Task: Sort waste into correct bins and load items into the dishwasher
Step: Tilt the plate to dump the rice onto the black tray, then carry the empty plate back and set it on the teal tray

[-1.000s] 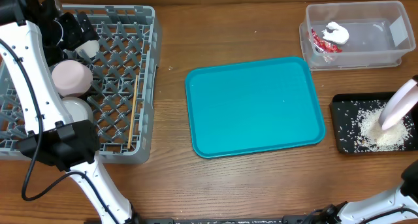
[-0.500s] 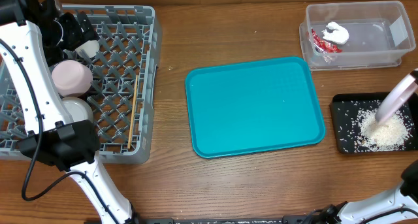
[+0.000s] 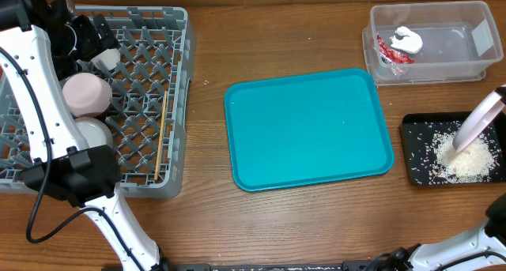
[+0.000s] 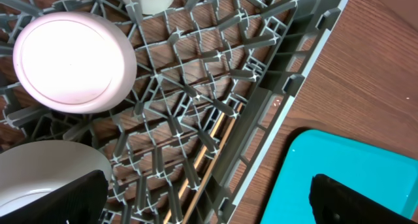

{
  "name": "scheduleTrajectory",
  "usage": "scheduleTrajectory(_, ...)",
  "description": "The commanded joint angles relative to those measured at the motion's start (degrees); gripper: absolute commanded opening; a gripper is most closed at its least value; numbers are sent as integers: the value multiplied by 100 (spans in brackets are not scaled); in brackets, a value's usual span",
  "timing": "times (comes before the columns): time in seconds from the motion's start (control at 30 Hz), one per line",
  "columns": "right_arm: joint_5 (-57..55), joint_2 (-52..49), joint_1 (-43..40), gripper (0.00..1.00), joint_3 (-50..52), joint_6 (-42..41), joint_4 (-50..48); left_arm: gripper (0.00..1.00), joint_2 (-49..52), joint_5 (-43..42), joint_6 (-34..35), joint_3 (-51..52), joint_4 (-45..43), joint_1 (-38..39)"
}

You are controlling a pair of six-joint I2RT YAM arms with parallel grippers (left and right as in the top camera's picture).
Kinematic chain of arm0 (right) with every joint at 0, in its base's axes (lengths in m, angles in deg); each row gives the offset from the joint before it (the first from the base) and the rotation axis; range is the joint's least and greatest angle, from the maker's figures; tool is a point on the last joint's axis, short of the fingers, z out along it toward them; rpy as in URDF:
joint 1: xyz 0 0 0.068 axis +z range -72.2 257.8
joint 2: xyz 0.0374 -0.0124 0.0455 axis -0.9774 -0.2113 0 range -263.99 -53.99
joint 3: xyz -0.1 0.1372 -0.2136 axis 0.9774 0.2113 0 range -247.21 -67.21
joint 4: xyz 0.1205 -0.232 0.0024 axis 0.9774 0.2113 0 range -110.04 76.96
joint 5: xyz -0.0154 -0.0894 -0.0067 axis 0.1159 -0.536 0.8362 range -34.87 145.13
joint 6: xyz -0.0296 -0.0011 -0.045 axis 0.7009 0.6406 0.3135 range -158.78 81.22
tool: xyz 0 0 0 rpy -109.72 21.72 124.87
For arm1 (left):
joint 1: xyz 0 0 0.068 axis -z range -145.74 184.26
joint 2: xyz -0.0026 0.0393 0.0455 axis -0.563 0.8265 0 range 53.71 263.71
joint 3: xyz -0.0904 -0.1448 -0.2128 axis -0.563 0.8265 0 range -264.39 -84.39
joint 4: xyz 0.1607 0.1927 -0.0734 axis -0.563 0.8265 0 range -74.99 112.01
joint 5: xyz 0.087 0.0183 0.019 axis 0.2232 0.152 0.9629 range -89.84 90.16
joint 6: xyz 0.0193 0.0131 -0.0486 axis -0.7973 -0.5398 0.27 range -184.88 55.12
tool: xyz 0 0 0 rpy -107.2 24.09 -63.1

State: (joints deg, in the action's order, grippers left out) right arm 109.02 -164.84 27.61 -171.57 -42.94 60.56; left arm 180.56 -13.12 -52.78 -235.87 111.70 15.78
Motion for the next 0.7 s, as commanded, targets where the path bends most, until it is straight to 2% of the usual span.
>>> scheduleTrajectory(0.0, 1239, 144, 13, 4, -136, 1204, 286, 100, -184, 17, 61, -7, 11, 13)
scheduleTrajectory(0.17, 1331, 146, 55, 4, -136, 876, 876, 100, -184, 17, 61, -7, 11, 13)
scheduleTrajectory(0.2, 1333, 149, 83, 4, -136, 944, 966, 100, -184, 20, 59, -7, 11, 13)
scheduleTrajectory(0.37, 1338, 310, 566, 4, -138, 2321, 1650, 100, -184, 17, 61, -7, 11, 13)
scheduleTrajectory(0.67, 1132, 1008, 2057, 4, -138, 2374, 1508, 100, -184, 17, 61, -7, 11, 13)
